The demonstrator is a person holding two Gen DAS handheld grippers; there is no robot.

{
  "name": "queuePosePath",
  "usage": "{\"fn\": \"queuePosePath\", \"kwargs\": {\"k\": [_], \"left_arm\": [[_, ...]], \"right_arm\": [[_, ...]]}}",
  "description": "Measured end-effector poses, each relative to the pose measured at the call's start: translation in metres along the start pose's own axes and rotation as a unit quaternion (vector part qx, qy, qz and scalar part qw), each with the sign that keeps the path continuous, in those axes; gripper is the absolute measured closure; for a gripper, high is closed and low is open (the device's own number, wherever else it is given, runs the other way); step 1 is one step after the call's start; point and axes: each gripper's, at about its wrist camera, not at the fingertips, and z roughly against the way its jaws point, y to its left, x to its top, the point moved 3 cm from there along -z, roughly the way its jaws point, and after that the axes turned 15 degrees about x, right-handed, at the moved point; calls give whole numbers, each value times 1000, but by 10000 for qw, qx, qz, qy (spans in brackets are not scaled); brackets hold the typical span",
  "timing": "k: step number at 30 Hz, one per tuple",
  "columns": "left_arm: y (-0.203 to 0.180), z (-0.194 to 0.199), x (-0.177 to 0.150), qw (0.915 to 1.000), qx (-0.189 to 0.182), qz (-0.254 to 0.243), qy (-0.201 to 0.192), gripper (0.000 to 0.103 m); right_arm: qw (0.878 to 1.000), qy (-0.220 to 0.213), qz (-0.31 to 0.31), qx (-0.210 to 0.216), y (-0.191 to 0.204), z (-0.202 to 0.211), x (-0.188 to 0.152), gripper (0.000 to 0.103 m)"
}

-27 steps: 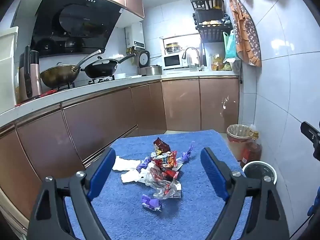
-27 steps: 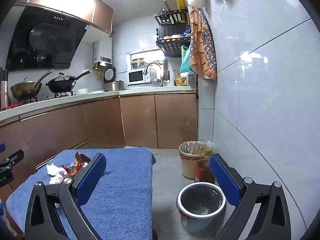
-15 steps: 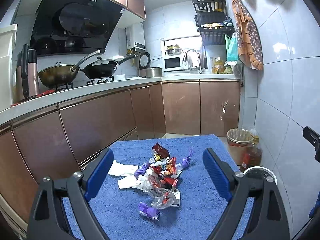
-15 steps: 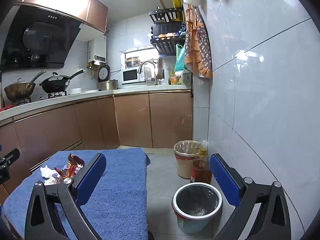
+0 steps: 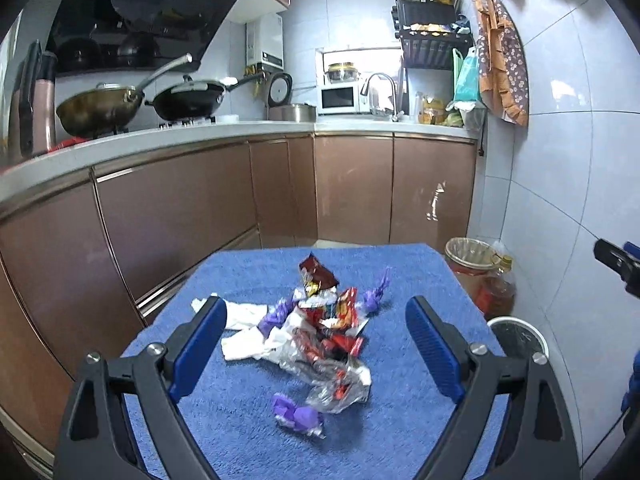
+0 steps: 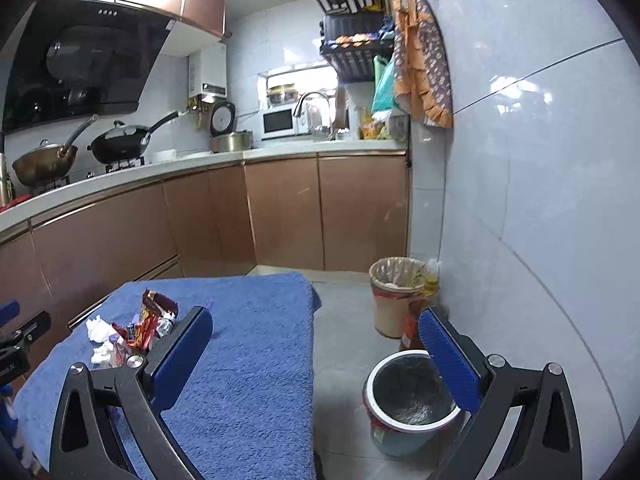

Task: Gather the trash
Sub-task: 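Move both tools toward the trash pile on the blue towel, then grasp the dark blue milk carton with the right tool while the left tool grasps clear plastic wrappers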

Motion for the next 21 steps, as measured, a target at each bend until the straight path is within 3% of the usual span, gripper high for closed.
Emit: {"fn": "queuePosePath", "kwargs": {"k": [3,8,11,14,17,21], "left_arm": [[14,-10,-13,9997,-155,-101,146,13],[24,-31,-39,9965,-545,-108,627,14],[20,-45,-51,9928,-839,-89,850,20],[14,-59,-64,9891,-1010,-209,1052,22],[10,-75,-75,9848,-1142,-275,1282,32],[2,-93,-76,9790,-1414,-309,1436,38]], "right_arm": [[9998,123,-7,171,3,-15,-4,0],[9963,698,175,475,14,-55,-14,0],[9923,980,170,735,21,-77,-22,4],[9825,1313,18,1320,36,-99,-34,9],[9686,1721,19,1794,50,-121,-49,17],[9547,2102,133,2102,69,-148,-66,31]]}}
